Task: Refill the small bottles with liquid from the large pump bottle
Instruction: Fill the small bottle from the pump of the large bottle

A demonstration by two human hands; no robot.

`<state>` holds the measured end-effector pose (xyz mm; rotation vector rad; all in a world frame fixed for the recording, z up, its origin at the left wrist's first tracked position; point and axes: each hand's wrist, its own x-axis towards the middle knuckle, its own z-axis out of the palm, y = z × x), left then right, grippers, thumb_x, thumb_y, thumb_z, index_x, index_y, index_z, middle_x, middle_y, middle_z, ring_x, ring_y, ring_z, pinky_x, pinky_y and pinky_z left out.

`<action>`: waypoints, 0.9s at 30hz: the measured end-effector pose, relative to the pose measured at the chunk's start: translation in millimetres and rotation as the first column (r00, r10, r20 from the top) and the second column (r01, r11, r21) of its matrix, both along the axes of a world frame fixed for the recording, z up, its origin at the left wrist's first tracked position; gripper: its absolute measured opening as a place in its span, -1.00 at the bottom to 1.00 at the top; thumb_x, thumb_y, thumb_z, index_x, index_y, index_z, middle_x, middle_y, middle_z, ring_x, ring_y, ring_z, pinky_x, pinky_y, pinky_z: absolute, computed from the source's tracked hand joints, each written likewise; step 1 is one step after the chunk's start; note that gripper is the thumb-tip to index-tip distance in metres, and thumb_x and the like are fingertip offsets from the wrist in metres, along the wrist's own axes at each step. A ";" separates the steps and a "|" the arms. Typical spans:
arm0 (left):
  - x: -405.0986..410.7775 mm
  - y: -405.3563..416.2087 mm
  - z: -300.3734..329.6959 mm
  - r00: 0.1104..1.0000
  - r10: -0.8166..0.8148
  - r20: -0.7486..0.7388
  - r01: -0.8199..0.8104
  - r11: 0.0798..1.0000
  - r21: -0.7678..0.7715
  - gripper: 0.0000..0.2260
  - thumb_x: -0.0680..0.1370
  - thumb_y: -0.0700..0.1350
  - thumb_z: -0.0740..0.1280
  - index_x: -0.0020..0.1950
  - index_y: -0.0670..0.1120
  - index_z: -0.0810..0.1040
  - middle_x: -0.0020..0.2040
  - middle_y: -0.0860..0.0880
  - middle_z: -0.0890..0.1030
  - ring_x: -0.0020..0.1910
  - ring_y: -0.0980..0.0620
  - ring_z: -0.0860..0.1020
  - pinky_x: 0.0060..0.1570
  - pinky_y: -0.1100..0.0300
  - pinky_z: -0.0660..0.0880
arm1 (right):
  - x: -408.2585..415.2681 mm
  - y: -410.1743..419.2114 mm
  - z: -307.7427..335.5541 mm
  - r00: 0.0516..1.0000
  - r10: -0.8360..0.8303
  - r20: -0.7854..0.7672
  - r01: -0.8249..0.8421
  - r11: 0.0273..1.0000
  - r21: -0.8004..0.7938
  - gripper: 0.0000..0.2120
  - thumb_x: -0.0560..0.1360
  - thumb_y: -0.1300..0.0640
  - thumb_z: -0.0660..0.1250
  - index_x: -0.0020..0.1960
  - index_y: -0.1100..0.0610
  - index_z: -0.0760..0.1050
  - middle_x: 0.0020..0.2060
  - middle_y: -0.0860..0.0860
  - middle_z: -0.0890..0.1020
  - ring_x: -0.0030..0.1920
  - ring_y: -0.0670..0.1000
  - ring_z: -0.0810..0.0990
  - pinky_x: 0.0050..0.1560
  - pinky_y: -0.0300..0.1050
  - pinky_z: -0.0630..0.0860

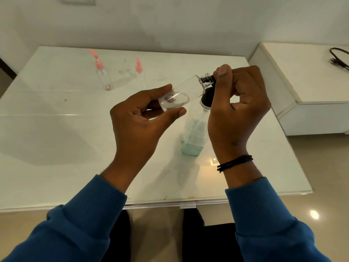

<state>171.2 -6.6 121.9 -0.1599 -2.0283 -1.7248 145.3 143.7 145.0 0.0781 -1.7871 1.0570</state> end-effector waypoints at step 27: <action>1.2 2.7 1.1 1.000 -0.005 -0.020 0.005 1.000 -0.005 -0.60 0.42 -0.19 0.62 0.23 -0.17 0.65 0.12 -0.05 0.70 0.08 0.04 0.70 0.05 0.15 0.66 | -2.8 1.6 2.8 1.000 0.013 -0.014 -0.013 1.000 0.009 -0.71 0.60 0.26 0.33 -0.30 0.28 0.55 -0.32 -0.01 0.50 -0.32 0.01 0.47 -0.34 -0.08 0.39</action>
